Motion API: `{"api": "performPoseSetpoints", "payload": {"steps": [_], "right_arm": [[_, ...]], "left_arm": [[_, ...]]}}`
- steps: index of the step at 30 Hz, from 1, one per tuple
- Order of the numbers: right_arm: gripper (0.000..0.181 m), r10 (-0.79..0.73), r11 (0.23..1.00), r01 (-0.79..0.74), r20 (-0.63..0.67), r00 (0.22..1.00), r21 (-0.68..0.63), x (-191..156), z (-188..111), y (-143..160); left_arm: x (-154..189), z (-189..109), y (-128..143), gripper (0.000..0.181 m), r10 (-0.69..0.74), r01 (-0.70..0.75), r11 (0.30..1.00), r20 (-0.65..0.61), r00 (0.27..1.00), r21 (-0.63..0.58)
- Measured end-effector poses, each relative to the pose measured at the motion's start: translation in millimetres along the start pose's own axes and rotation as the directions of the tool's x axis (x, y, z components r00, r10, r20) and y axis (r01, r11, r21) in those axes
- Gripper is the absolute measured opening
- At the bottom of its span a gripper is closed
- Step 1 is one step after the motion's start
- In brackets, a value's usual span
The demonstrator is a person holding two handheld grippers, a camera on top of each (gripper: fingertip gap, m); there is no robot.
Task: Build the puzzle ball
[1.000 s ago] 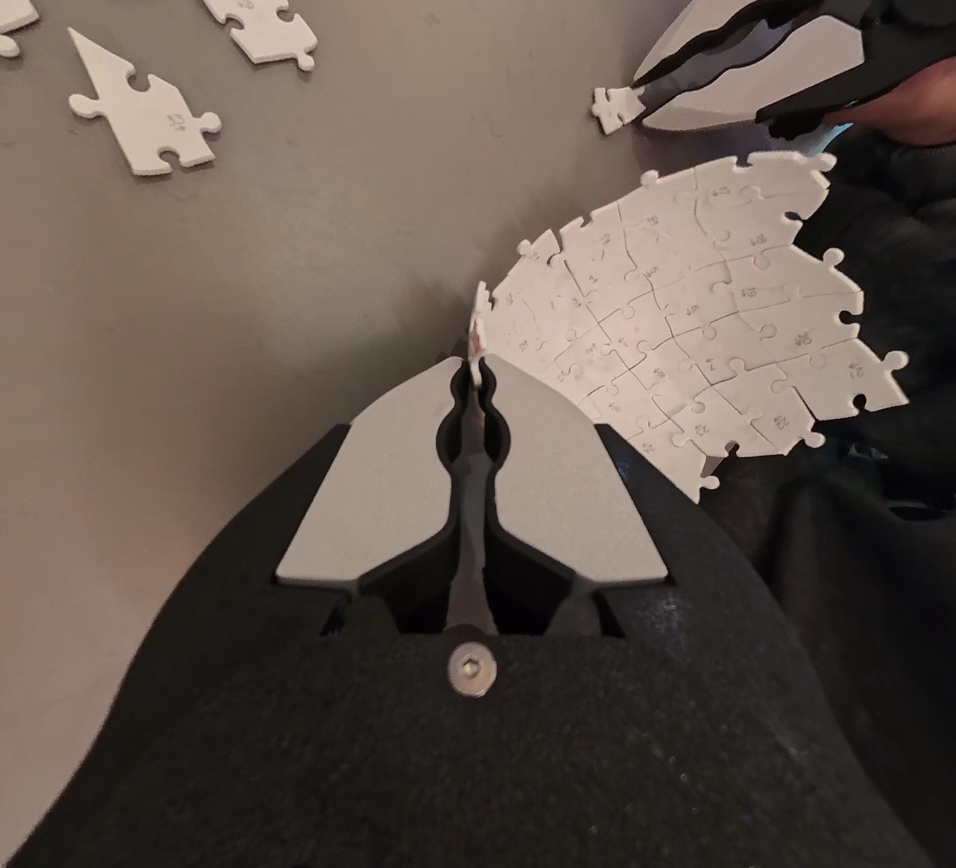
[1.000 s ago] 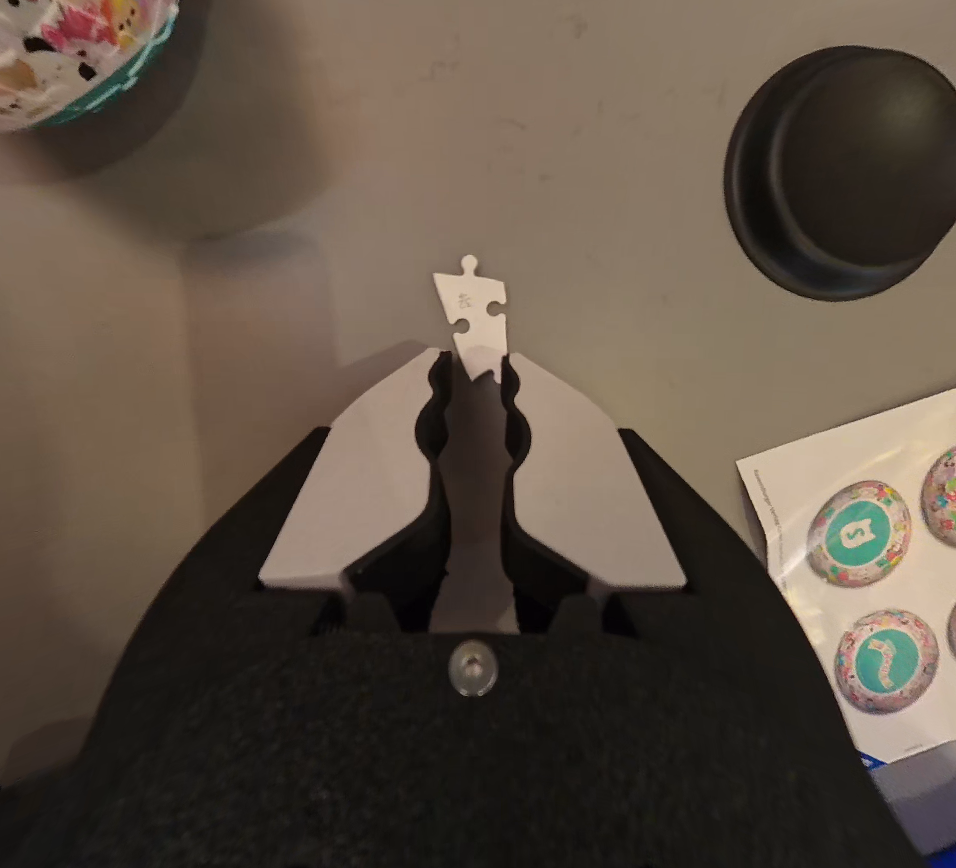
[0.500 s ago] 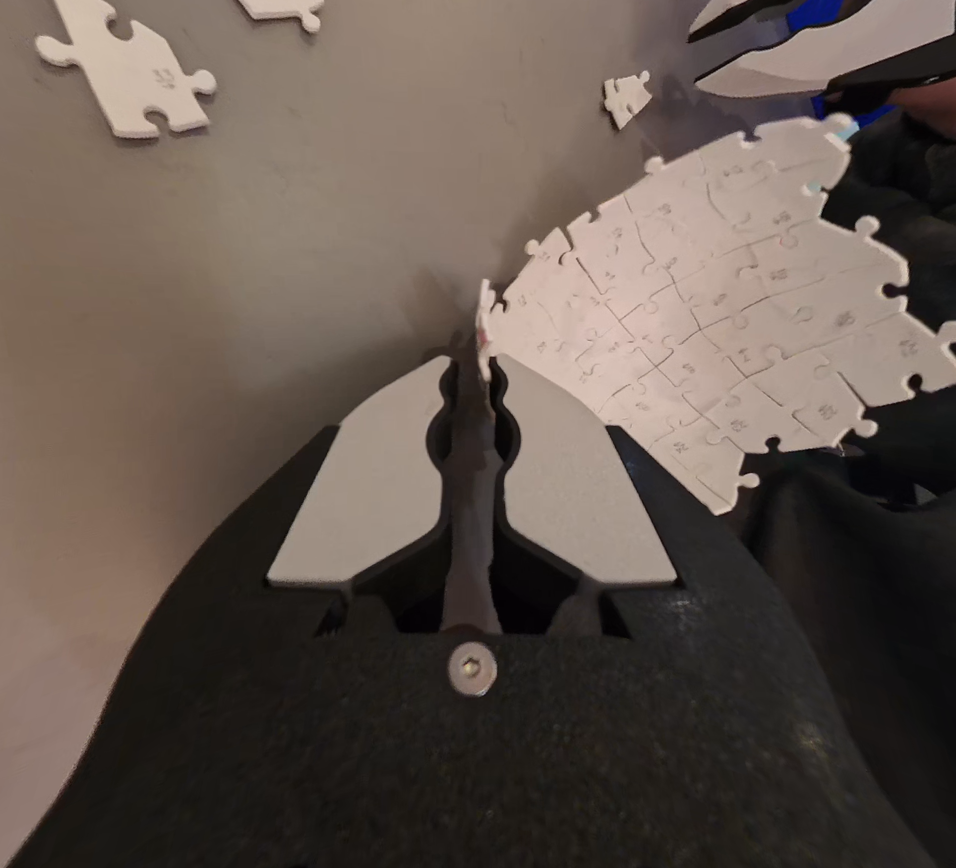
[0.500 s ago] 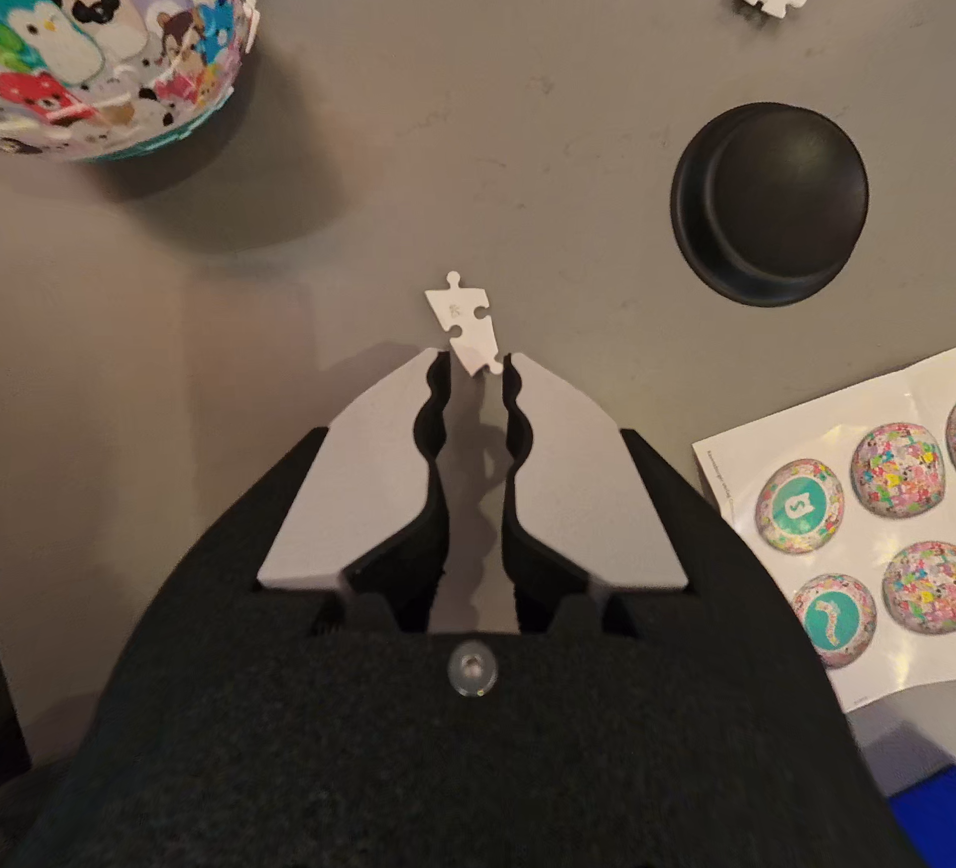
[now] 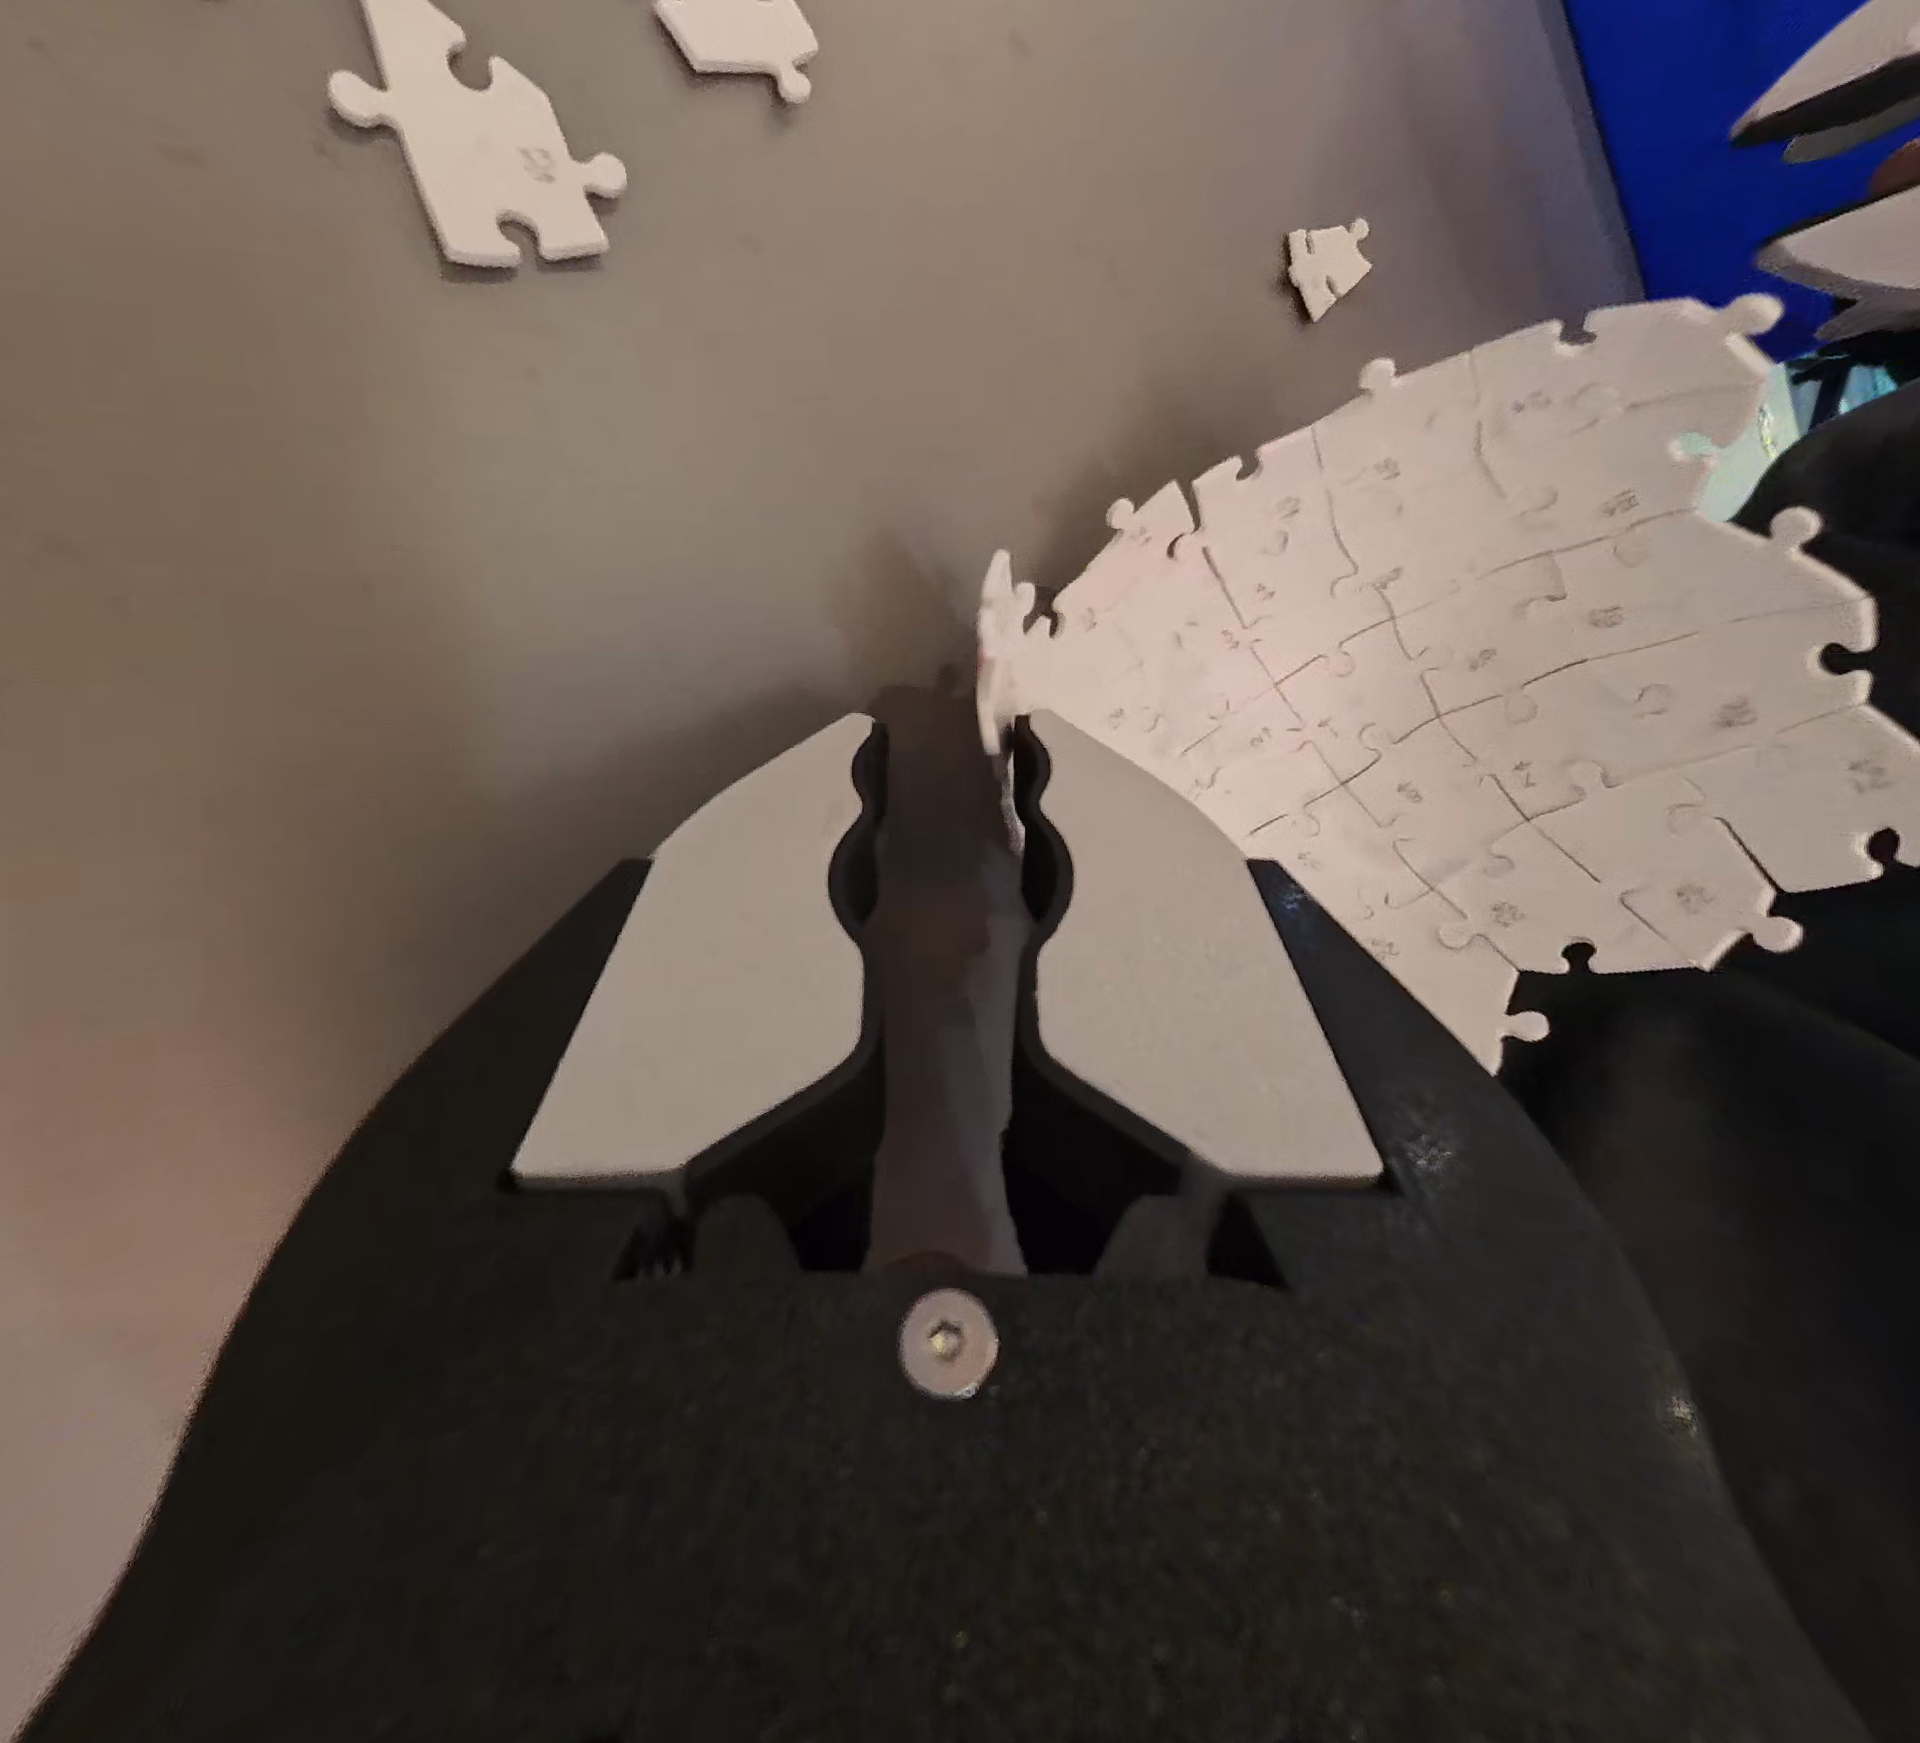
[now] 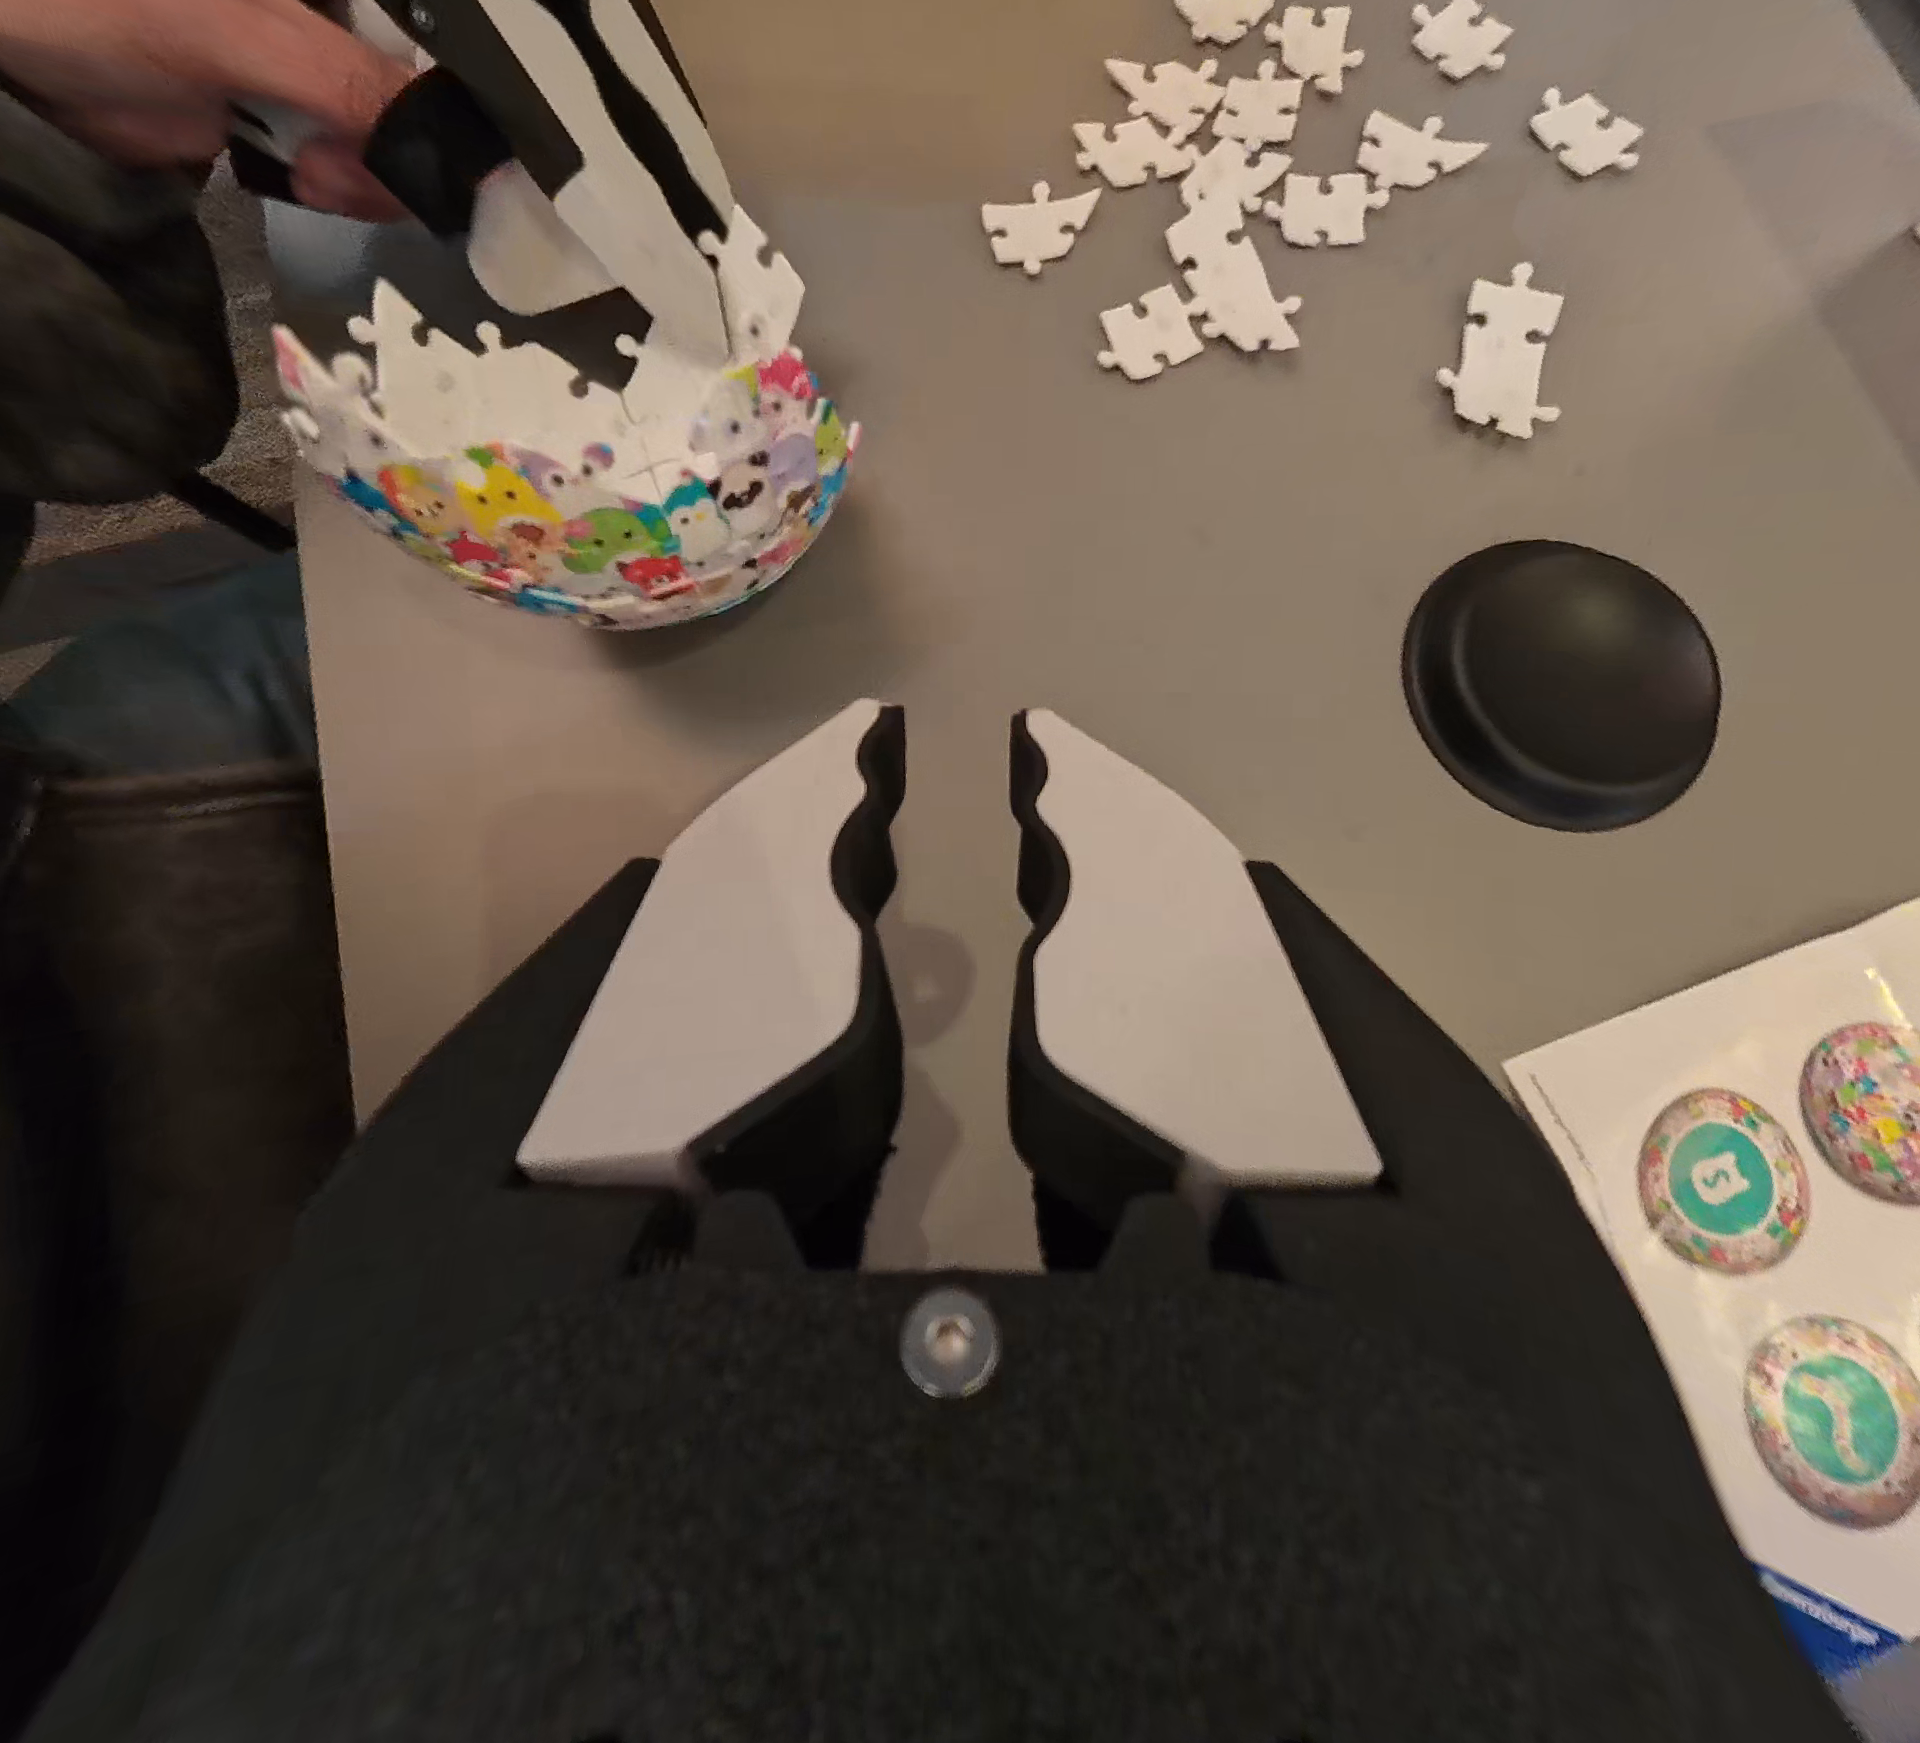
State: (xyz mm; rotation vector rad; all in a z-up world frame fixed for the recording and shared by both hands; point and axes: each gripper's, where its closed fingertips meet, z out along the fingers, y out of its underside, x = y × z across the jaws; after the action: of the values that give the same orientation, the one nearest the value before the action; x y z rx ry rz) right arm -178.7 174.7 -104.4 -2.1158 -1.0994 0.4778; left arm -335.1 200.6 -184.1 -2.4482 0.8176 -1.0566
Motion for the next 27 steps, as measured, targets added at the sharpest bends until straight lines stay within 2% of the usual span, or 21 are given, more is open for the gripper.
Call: {"api": "performPoseSetpoints", "payload": {"steps": [2, 5, 10, 13, 19, 27], "right_arm": [[0.019, 0.015, 1.000, -0.015, -0.038, 0.999, -0.011, 5.1, -0.9, 4.8], [0.019, 0.031, 0.998, -0.036, -0.091, 0.995, -0.053, 20.6, -2.3, 28.6], [0.020, 0.138, 0.985, -0.145, -0.080, 0.987, -0.092, 36.2, -2.4, 63.0], [0.020, 0.162, 0.982, -0.167, -0.063, 0.985, -0.085, 34.5, 2.1, 64.8], [0.020, 0.085, 0.988, -0.095, -0.090, 0.992, -0.118, 35.8, 15.7, 67.7], [0.024, 0.055, 0.995, -0.059, -0.054, 0.997, -0.086, 43.4, 15.4, 71.9]], "left_arm": [[0.6, 0.3, -0.2, 0.022, -0.002, 0.002, 1.000, -0.007, 1.000, 0.001], [0.1, 0.5, -0.7, 0.021, -0.004, 0.004, 1.000, -0.005, 1.000, 0.005], [-3.2, 0.0, -0.8, 0.022, 0.045, -0.045, 0.999, 0.063, 0.997, -0.004], [-8.0, -1.1, -2.5, 0.028, 0.117, -0.116, 0.993, 0.147, 0.982, -0.015], [-14.7, -2.8, -7.4, 0.030, 0.249, -0.248, 0.968, 0.279, 0.927, -0.038], [-15.5, -0.9, -6.7, 0.029, 0.242, -0.243, 0.970, 0.267, 0.933, -0.031]]}}
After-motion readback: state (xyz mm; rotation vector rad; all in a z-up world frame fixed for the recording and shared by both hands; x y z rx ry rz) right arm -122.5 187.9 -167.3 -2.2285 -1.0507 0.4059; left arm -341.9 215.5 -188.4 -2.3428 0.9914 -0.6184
